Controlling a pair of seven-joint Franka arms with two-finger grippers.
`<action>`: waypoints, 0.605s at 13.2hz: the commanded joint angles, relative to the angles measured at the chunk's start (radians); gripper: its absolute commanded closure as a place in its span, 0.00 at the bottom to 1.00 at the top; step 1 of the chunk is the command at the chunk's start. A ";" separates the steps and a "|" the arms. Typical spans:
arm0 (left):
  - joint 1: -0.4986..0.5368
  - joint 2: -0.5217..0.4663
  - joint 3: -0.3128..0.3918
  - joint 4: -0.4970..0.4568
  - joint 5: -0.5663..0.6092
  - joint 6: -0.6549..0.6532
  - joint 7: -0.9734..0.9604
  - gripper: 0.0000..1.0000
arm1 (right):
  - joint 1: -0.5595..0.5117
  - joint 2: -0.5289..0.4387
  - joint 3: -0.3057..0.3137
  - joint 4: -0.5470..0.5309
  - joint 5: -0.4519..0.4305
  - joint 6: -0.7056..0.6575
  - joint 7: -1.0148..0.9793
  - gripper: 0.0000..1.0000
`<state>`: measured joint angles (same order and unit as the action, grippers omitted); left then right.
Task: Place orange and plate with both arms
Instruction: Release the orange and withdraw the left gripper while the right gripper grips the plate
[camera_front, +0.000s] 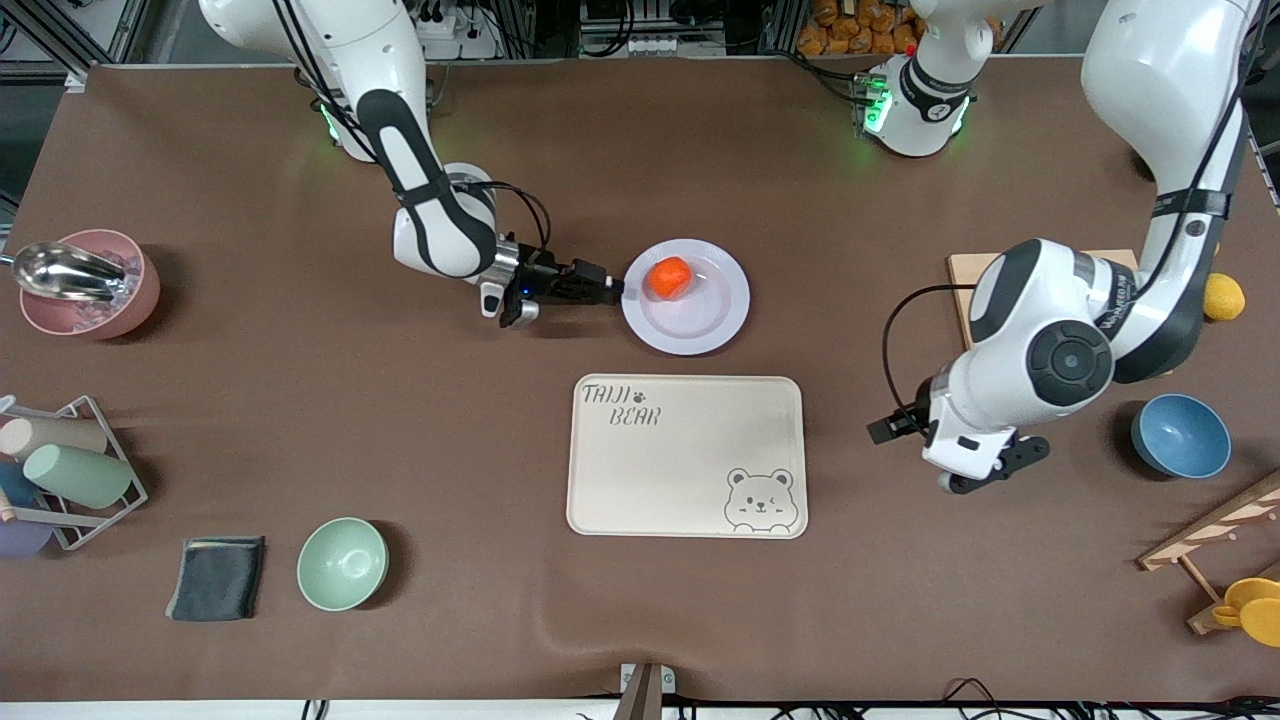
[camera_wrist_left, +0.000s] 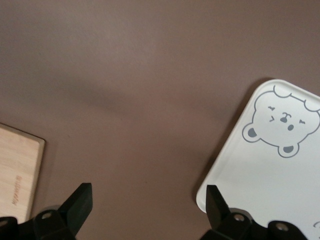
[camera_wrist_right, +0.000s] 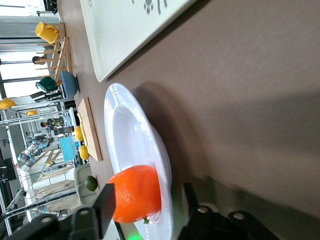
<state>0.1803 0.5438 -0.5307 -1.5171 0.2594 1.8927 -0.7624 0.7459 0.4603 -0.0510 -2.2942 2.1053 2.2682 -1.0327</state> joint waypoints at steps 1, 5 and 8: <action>0.030 -0.067 -0.008 -0.018 0.028 -0.015 0.105 0.00 | 0.023 0.038 -0.010 0.036 0.036 0.005 -0.020 0.43; 0.044 -0.116 0.026 -0.026 0.026 -0.058 0.244 0.00 | 0.049 0.050 -0.010 0.044 0.077 0.007 -0.021 0.56; -0.069 -0.206 0.193 -0.072 -0.018 -0.060 0.378 0.00 | 0.067 0.052 -0.010 0.056 0.098 0.034 -0.020 0.88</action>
<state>0.1842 0.4282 -0.4418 -1.5271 0.2635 1.8406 -0.4630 0.7824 0.4993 -0.0514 -2.2614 2.1630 2.2812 -1.0349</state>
